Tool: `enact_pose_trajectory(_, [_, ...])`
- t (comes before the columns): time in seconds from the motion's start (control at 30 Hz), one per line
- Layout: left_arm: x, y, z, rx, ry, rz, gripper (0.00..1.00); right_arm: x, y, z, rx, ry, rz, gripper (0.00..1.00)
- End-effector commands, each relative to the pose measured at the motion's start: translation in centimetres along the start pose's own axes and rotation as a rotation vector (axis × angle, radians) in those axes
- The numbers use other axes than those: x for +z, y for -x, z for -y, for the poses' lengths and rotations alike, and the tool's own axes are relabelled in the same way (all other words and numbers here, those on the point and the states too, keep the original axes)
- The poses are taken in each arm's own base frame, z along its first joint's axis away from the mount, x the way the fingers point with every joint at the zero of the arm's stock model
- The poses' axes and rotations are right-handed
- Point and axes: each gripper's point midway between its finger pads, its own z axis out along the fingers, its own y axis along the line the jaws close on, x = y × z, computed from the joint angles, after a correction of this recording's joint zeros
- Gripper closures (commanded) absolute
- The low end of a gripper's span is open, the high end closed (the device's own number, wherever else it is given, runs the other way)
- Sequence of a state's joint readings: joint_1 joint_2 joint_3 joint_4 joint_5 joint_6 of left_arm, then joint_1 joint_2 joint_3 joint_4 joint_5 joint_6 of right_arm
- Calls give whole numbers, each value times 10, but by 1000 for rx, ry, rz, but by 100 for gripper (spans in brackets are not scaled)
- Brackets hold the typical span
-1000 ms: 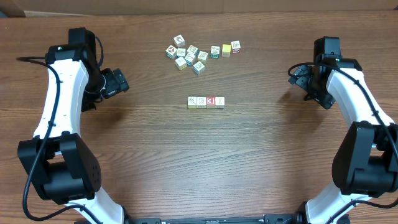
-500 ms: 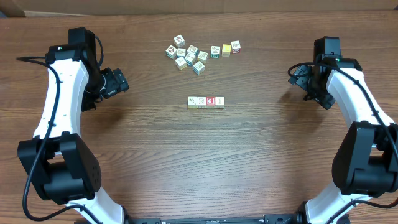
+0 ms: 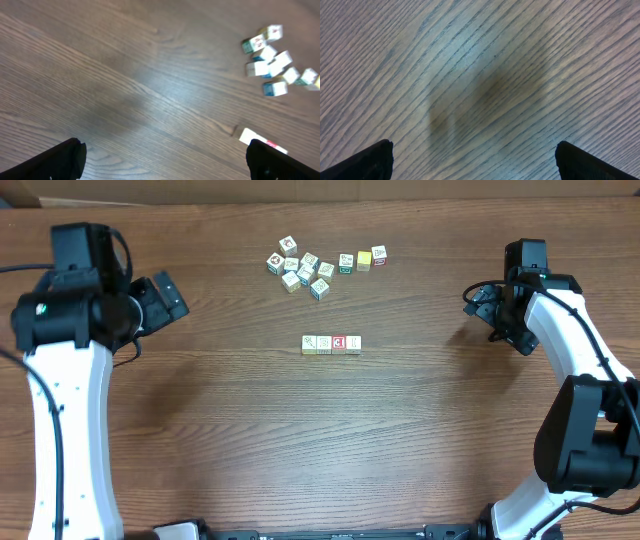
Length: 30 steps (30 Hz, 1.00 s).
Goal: Form a horizontal line
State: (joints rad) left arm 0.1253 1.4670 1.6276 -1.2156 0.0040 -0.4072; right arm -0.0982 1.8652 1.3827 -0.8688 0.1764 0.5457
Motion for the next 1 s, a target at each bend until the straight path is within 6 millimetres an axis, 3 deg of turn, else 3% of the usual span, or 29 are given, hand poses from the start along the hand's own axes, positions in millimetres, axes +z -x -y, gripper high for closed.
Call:
enact_pose_trajectory(0.0, [-9,2,0,28,-4,26,0,-10,9,0,4,8,37,0])
enact_pose_trajectory(0.1, [-8,0,-2,28,1,32,0,-10,9,0,4,8,37,0])
enact_pose_trajectory(0.2, [7,-12,-9,32,29,-6,0,-10,9,0,4,8,37,0])
enact_pose_trajectory(0.53, [96,-76,-33,27,48,-108,0,-10,9,0,4,8,37,0])
enact_pose_trajectory(0.73, [132,-98,-37,23,-32,4,0,-10,9,0,4,8,37,0])
enact_pose_trajectory(0.97, [157,-118,-36,30,-170,196,0,-10,9,0,4,8,37,0])
